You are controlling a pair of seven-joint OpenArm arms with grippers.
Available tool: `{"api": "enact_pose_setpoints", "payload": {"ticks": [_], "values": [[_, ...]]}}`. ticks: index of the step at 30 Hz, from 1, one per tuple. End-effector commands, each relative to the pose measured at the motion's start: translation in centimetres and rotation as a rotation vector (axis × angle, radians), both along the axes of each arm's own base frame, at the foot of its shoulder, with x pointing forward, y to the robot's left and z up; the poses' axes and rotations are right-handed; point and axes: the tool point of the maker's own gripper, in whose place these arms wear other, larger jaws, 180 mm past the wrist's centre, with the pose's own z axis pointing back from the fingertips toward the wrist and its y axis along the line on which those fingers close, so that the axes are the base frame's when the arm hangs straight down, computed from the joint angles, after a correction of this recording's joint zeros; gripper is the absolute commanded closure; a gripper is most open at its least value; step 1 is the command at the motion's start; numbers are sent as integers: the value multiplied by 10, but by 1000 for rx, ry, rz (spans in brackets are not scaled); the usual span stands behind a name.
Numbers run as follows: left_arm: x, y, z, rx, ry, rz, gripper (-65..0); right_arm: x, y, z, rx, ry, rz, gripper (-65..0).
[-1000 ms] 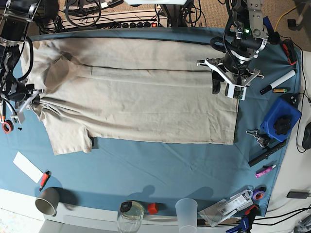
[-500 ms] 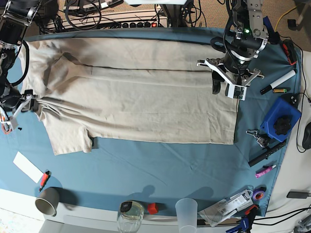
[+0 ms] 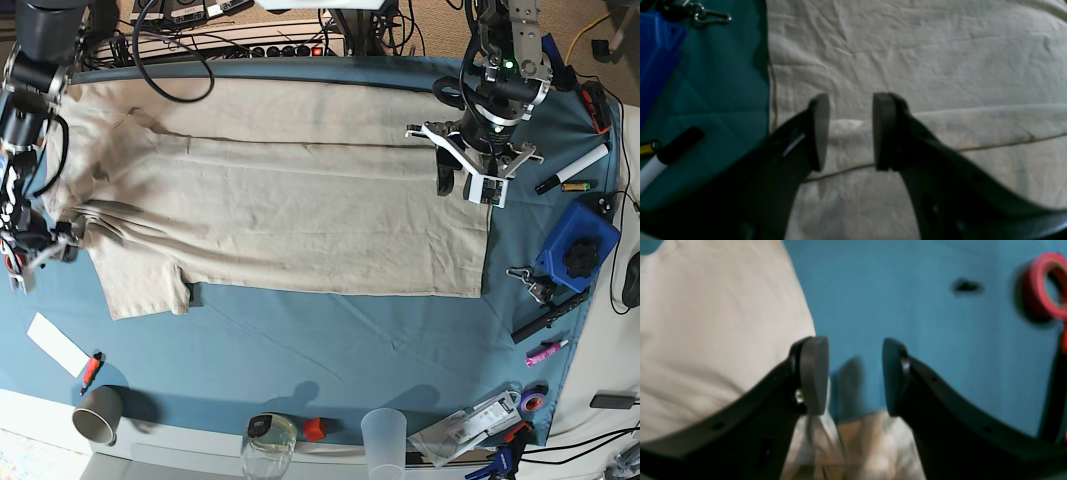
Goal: Fold the T-shirt properly
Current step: 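Grasp the hem corner beside the sleeve with the right gripper, then grasp the hem corner with the left gripper while right holds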
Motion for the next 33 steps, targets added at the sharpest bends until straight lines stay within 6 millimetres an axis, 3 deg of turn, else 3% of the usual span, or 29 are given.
{"api": "enact_pose_setpoints", "payload": {"ticks": [1,6,9,12,18,24,33], "values": [[5,-1,11,-10,-47,1,-226,22,-7,29,-34,-79,7,-261],[6,-1,14,-13,-62,2,-226,57,12,35,-129,-135,31,-260],[6,-1,13,-12,-60,2,-226,65,17,29,-180,-153,16,-259],[6,-1,13,-12,-60,2,-226,60,22,4,-179,-107,1,-259],[6,-1,13,-13,-61,2,-226,26,16,-51,-124,18,-71,-259],[6,-1,13,-13,-61,2,-226,30,31,-50,-90,7,14,-256],[6,-1,13,-12,-61,2,-226,22,43,-53,-18,82,21,-7]]}}
